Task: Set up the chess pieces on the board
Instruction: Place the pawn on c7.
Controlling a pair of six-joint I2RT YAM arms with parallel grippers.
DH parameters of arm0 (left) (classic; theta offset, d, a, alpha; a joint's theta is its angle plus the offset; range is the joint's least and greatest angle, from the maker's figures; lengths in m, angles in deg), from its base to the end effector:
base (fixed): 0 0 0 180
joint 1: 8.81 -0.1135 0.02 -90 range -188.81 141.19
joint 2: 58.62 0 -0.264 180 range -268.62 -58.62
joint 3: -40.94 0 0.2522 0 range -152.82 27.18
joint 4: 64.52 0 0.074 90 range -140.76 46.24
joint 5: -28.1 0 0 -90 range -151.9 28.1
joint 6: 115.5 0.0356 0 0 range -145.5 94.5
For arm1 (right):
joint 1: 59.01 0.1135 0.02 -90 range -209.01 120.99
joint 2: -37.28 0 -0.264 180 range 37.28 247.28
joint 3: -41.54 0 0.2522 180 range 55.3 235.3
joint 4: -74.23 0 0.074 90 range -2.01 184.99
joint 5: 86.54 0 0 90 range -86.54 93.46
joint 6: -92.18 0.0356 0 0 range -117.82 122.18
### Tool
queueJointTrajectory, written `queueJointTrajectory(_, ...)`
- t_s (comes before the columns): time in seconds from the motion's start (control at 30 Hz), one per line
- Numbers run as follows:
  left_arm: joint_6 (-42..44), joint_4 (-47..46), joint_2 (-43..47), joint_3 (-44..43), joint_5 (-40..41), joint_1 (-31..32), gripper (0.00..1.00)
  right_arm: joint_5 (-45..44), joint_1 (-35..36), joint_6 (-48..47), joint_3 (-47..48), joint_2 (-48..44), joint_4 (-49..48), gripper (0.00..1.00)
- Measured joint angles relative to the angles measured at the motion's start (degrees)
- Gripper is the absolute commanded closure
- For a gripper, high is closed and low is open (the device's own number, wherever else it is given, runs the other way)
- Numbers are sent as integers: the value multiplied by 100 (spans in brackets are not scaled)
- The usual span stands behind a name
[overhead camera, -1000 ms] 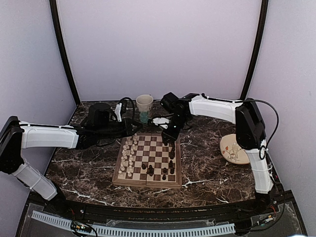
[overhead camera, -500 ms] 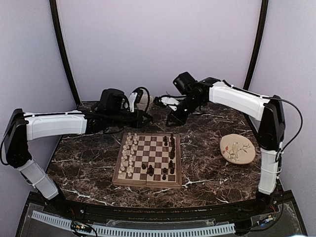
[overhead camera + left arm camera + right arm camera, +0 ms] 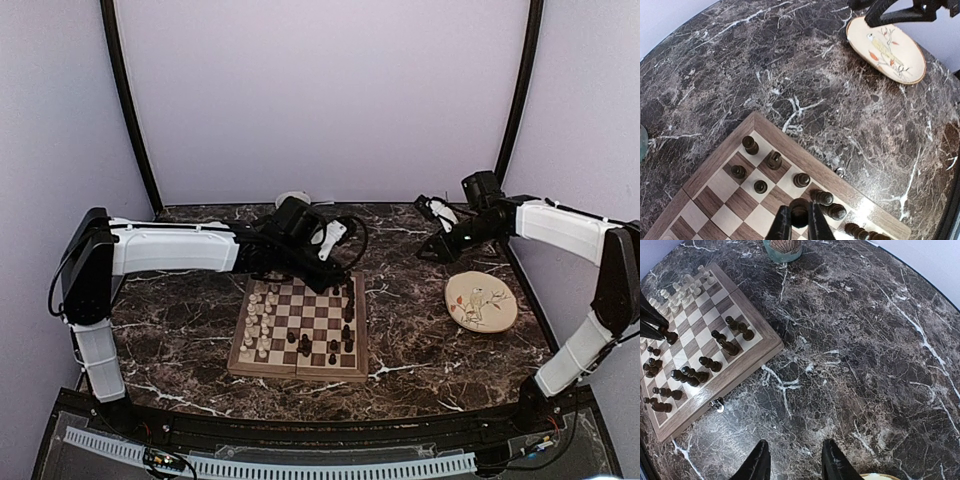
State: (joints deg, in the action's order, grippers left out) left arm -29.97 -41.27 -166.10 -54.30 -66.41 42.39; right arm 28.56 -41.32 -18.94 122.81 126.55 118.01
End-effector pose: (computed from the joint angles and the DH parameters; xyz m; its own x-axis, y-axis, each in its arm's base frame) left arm 0.2703 -0.3407 0.2483 -0.4264 0.4063 -0.8082 0.7862 0.6083 -0.1090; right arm 0.3118 0.1153 0.2589 -0.5090 -0.5048 -0.6972 -0.7596 0.6444 0.0880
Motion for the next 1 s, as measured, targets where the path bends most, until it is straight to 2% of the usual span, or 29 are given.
queueJointTrajectory(0.27,306,299,-400,-210,146,44,98,437,-190,24,-323,-214,-540,63)
queueJointTrajectory(1.0,275,426,-968,-278,155,46,98,651,-190,-70,-323,39,-612,63)
